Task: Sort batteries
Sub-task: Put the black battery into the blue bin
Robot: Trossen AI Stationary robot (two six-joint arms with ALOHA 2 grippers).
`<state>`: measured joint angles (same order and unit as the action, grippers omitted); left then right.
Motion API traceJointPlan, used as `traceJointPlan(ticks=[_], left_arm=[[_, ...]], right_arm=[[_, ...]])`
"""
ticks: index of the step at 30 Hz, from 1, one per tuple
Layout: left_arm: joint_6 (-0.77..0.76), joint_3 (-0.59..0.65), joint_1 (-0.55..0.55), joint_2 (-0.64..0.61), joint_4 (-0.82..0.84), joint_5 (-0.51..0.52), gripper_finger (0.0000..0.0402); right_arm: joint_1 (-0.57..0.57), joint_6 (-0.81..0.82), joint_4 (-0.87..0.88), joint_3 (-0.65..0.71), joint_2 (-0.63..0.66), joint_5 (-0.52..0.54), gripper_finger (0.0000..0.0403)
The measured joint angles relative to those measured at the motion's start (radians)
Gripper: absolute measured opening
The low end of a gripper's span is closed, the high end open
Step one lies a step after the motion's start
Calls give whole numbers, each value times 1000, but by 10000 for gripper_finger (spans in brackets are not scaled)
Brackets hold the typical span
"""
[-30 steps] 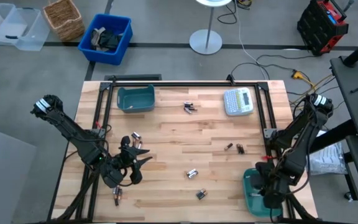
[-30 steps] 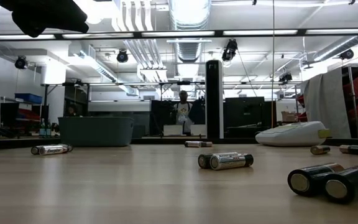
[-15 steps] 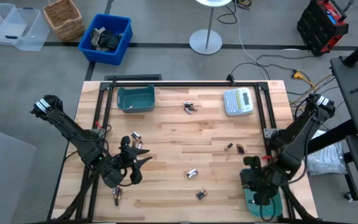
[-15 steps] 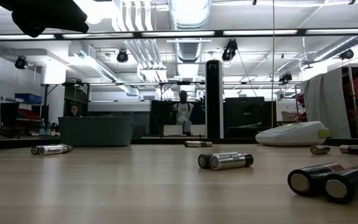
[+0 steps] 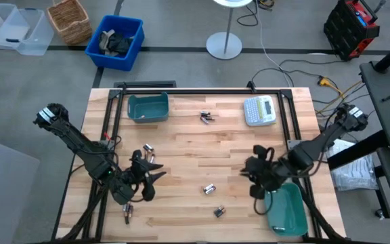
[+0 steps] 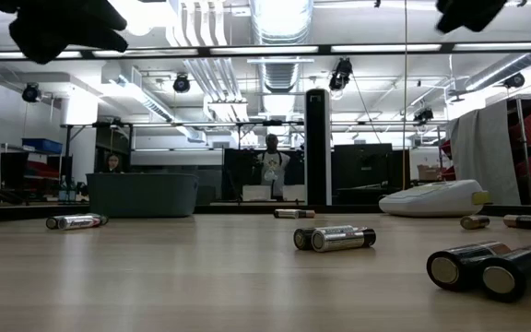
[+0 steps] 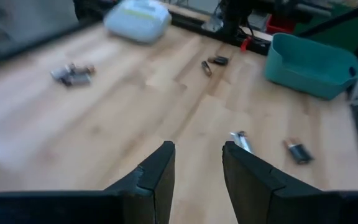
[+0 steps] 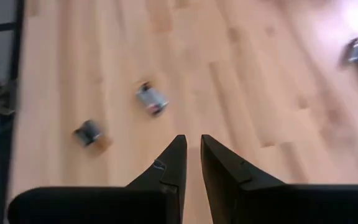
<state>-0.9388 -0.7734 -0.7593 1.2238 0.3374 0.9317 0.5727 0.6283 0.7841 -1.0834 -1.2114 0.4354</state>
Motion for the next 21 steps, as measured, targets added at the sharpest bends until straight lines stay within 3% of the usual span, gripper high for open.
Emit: traceJointPlan(ticks=[6,14,21], left_arm=[[-276,0,1,0,97,-128,115],[-906,0,2,4,572,-300,115],[-1045,0,20,18,711,-321,115]], right_arm=[[-98,-67,-1,6,0,119,39],[-179,-247,-12,7,0,170,39],[-214,-302,-14,7,0,171,38]])
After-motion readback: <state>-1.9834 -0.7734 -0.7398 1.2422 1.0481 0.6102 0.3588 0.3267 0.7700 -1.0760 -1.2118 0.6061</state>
